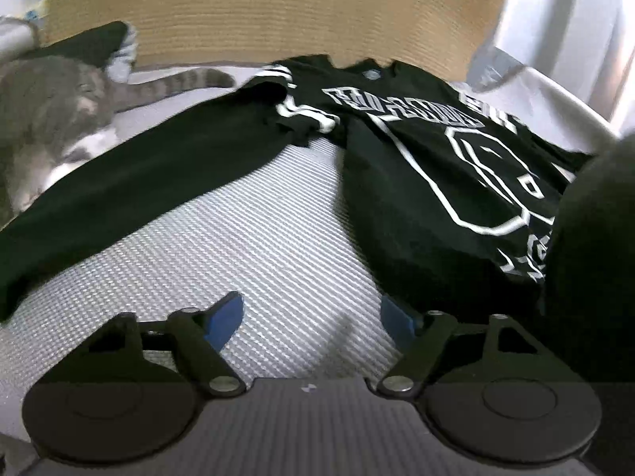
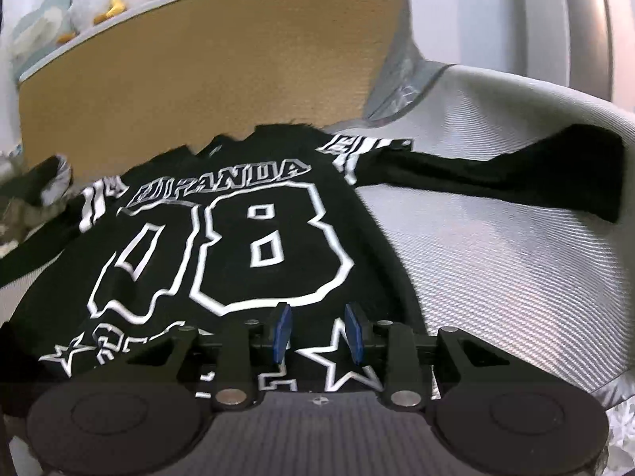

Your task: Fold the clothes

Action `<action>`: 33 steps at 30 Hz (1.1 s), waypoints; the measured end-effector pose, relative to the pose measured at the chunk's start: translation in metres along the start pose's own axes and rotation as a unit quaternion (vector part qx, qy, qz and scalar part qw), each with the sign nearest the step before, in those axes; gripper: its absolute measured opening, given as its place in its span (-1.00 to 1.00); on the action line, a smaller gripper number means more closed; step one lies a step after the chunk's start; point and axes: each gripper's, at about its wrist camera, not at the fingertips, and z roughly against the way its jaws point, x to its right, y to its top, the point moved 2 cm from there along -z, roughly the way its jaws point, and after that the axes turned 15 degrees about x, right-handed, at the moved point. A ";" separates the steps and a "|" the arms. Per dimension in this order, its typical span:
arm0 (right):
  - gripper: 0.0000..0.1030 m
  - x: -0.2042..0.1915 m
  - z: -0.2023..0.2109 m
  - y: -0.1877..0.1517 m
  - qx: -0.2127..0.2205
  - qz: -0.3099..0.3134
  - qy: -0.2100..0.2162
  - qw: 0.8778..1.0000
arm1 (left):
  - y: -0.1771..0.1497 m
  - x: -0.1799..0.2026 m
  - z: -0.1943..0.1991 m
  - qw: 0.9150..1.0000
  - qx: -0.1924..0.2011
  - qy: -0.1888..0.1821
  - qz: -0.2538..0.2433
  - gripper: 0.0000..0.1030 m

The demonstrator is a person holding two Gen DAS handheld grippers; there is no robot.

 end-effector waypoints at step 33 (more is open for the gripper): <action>-0.20 -0.063 -0.008 -0.028 -0.088 0.135 0.024 0.987 | -0.043 0.073 -0.011 0.978 -0.106 -0.165 -0.068 -0.35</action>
